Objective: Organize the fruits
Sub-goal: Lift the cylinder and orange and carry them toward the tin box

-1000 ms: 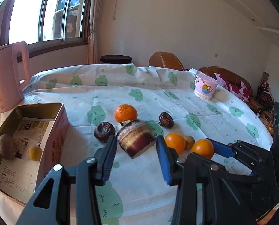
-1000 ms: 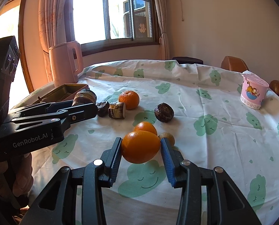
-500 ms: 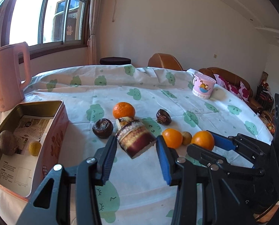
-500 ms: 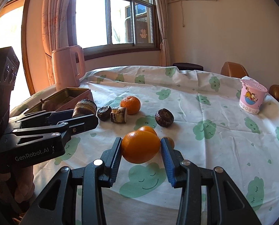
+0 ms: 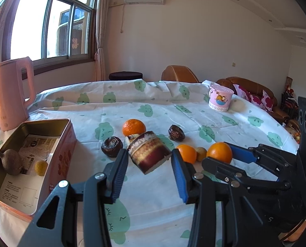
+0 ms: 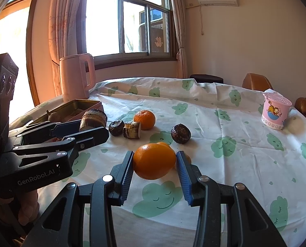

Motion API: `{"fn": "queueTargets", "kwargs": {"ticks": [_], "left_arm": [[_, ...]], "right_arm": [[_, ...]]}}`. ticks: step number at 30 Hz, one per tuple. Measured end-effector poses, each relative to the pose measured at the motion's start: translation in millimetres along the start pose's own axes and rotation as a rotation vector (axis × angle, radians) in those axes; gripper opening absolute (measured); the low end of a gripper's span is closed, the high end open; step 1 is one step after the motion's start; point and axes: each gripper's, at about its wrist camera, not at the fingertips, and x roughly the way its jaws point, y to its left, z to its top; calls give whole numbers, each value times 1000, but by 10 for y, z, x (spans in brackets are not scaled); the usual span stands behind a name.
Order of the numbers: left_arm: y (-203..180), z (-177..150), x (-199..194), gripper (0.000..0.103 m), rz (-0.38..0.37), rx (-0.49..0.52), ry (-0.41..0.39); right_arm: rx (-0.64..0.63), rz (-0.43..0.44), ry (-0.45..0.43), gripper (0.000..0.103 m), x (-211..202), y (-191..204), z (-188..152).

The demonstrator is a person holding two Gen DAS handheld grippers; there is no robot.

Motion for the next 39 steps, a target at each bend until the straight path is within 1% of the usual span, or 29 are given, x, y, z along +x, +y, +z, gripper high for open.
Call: {"fn": "queueTargets", "kwargs": {"ticks": [11, 39], "left_arm": [[4, -17, -75, 45, -16, -3, -45], [-74, -66, -276, 45, -3, 35, -152]], "right_arm": [[-14, -4, -27, 44, -37, 14, -10], [-47, -13, -100, 44, -163, 78, -32]]}}
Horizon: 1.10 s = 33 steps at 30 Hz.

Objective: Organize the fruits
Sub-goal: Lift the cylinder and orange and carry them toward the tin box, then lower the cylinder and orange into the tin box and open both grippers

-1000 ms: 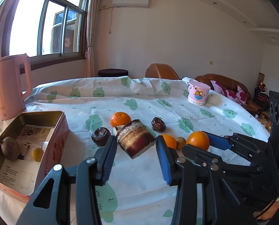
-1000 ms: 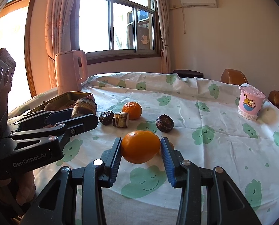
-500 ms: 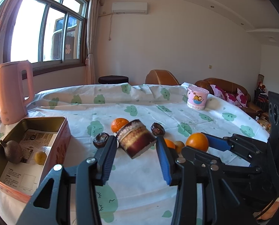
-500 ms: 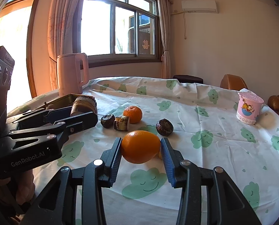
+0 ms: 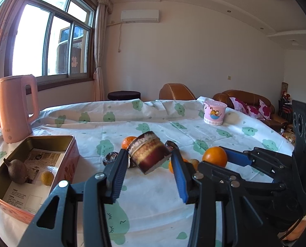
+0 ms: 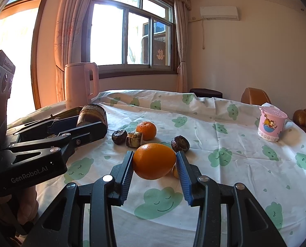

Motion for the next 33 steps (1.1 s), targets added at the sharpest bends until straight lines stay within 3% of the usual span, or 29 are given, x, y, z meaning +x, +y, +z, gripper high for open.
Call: {"fn": "queueTargets", "kwargs": {"ticks": [24, 33], "left_arm": [[-48, -11, -174, 45, 21, 27, -100], [60, 60, -295, 45, 47, -7, -84]], "right_arm": [[-26, 2, -98, 44, -154, 27, -24], [18, 18, -60, 44, -111, -35, 48]]}}
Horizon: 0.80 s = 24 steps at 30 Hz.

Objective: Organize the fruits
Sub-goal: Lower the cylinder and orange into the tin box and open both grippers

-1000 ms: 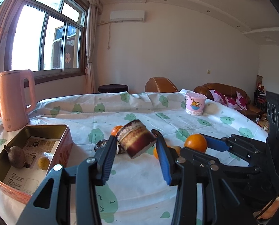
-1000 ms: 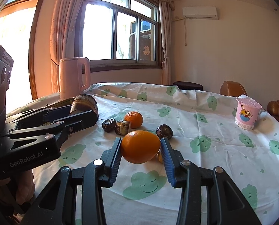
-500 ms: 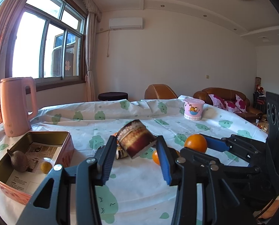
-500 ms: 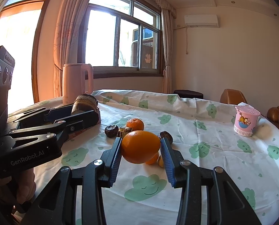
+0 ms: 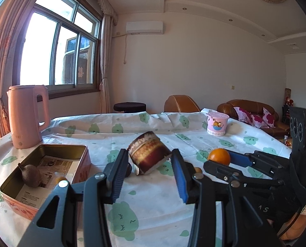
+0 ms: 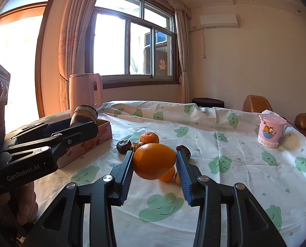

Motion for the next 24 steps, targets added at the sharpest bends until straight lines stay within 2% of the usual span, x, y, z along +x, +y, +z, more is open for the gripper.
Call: {"fn": "queueTargets", "kwargs": {"ticks": [11, 17, 24], "left_arm": [[472, 127, -134, 45, 100, -56, 22], [836, 174, -213, 45, 197, -73, 20], [1291, 146, -228, 45, 289, -126, 77]], "right_arm": [[1, 88, 15, 44, 97, 244, 400], [-19, 149, 38, 44, 274, 513, 596], [-47, 216, 63, 44, 565, 832, 737]]}}
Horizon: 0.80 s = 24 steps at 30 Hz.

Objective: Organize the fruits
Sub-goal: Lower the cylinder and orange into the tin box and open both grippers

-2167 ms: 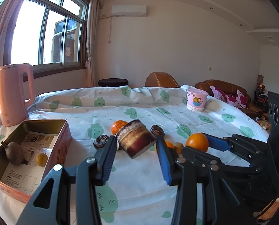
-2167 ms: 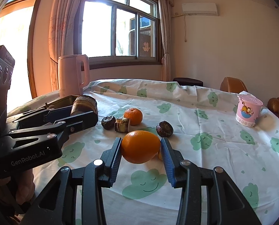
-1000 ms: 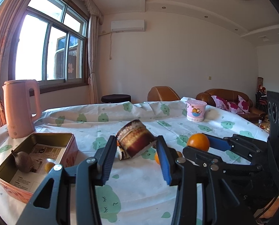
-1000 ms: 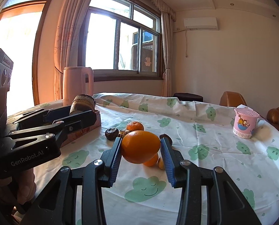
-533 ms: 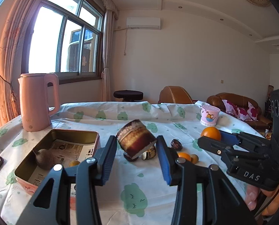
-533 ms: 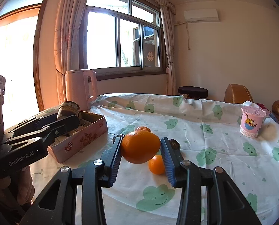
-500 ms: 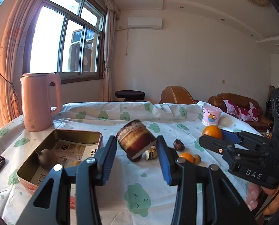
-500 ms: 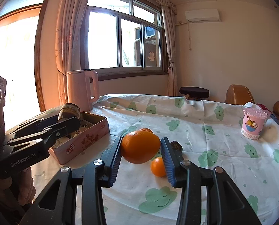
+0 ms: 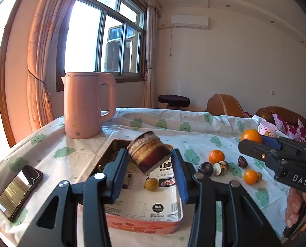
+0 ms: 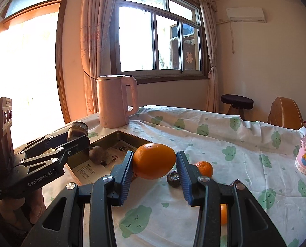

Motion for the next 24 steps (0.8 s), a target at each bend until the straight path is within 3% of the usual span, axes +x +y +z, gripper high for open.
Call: {"fn": "queueTargets", "kwargs": {"ticks": [7, 24], "left_arm": [[306, -63, 114, 45, 57, -36, 70], [540, -224, 289, 45, 78, -68, 152]], "right_arm": [[-39, 55, 40, 44, 345, 292, 62], [-89, 125, 166, 44, 959, 744, -110]]}}
